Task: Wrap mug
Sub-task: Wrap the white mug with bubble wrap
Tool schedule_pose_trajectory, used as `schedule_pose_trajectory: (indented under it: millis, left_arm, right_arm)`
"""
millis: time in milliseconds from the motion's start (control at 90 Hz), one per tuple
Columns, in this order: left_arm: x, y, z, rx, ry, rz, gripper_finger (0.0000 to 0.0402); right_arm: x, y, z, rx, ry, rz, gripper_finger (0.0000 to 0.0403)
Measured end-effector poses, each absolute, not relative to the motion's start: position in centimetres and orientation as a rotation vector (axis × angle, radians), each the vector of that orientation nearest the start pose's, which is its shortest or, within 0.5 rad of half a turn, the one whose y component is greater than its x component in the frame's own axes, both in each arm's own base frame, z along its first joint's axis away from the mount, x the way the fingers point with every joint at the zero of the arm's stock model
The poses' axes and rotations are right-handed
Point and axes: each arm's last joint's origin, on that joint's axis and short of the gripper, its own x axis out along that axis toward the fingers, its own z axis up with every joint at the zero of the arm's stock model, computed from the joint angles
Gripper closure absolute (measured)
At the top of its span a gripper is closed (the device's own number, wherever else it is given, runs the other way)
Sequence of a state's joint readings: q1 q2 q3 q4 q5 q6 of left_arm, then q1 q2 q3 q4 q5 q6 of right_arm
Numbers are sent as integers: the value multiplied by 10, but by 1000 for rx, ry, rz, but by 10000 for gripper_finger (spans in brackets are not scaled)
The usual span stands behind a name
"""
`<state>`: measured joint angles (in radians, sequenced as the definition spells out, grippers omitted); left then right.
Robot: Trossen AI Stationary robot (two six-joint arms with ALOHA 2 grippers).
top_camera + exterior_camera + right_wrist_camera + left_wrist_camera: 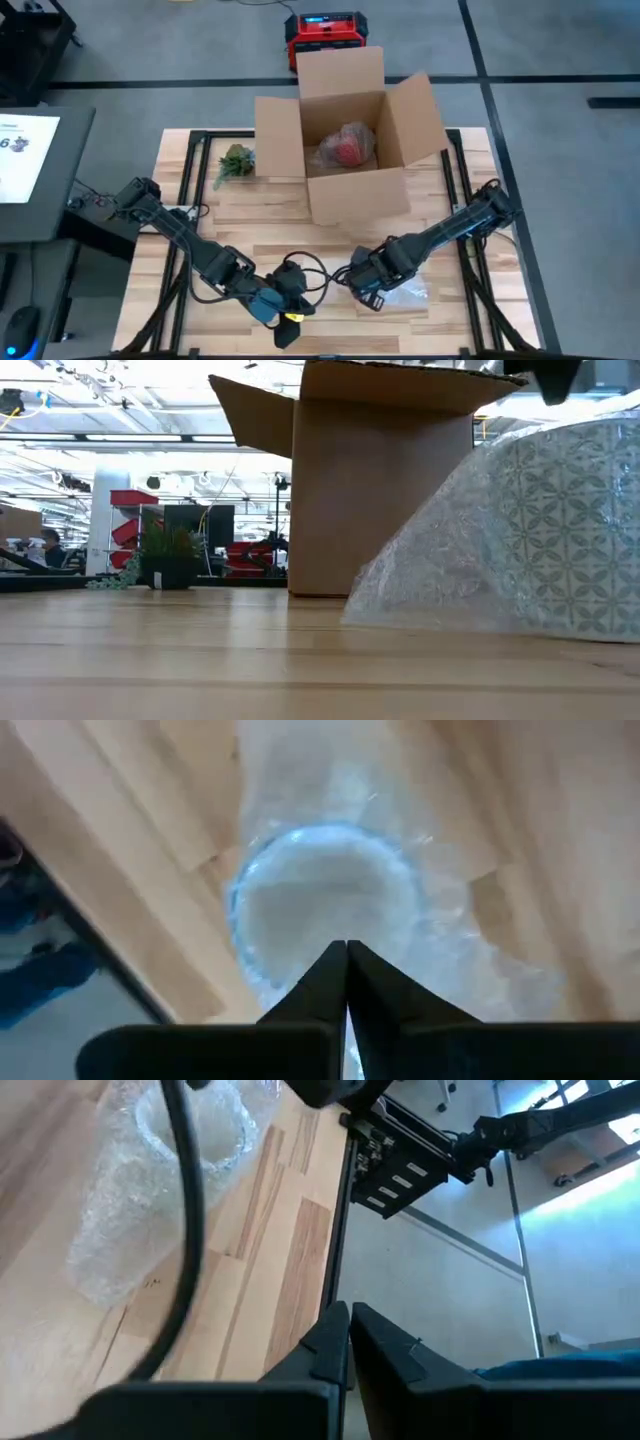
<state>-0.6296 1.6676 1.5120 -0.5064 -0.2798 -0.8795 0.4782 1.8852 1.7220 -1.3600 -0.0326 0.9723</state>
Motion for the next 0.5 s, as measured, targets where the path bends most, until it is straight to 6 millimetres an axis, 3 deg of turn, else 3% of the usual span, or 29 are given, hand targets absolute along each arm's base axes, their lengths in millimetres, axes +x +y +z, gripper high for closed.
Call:
schedule_pose_trajectory:
  millis: [344, 500]
  left_arm:
    - [306, -213, 329, -541, 690, -54, 402]
    - [306, -213, 329, -540, 690, -54, 402]
  right_arm:
    - [313, 165, 207, 520, 1561, -327, 403]
    - [309, 163, 188, 545, 1547, -346, 403]
